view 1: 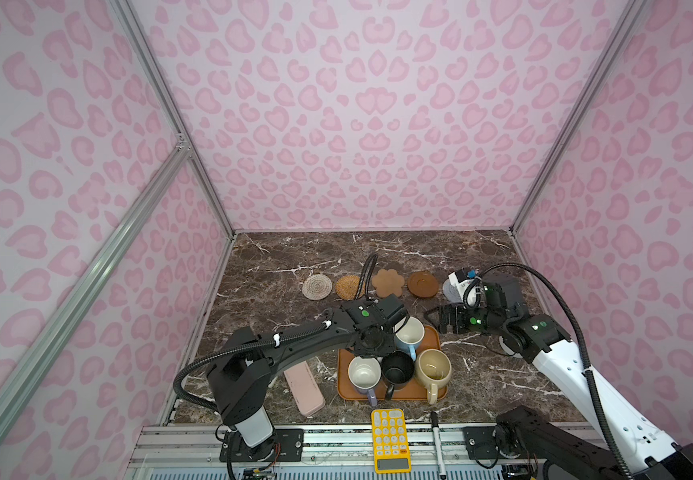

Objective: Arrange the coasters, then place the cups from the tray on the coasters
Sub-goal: 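Lower the left gripper into the white speckled mug rim and grip it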

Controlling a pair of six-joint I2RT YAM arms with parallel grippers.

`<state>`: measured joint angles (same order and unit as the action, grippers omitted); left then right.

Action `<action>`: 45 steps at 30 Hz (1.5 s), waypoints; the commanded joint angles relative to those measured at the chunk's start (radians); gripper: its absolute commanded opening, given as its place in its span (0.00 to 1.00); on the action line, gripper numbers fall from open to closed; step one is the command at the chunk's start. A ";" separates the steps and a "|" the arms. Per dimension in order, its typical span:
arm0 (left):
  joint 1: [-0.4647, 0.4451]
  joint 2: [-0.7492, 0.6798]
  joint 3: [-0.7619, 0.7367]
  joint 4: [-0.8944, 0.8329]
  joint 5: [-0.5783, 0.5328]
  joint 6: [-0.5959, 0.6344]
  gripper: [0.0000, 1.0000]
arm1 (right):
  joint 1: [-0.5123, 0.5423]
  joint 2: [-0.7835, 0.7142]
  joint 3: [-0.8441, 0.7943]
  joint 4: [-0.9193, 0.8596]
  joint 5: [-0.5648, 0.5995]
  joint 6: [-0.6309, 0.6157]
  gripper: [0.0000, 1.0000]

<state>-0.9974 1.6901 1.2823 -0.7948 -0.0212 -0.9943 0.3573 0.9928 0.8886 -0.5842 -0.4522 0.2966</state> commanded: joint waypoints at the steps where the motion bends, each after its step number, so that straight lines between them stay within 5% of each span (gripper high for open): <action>1: -0.009 0.020 0.018 -0.021 -0.029 0.003 0.23 | -0.001 0.001 -0.003 0.022 0.009 -0.001 0.99; 21: -0.018 0.059 0.024 -0.011 -0.011 -0.010 0.32 | 0.000 0.009 -0.005 0.020 0.012 0.010 0.99; 45: -0.024 0.071 0.048 -0.016 -0.056 -0.020 0.17 | 0.003 0.023 0.010 0.014 -0.039 -0.005 0.99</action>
<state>-1.0203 1.7645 1.3121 -0.8070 -0.0528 -1.0203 0.3573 1.0119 0.8997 -0.5880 -0.4564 0.3027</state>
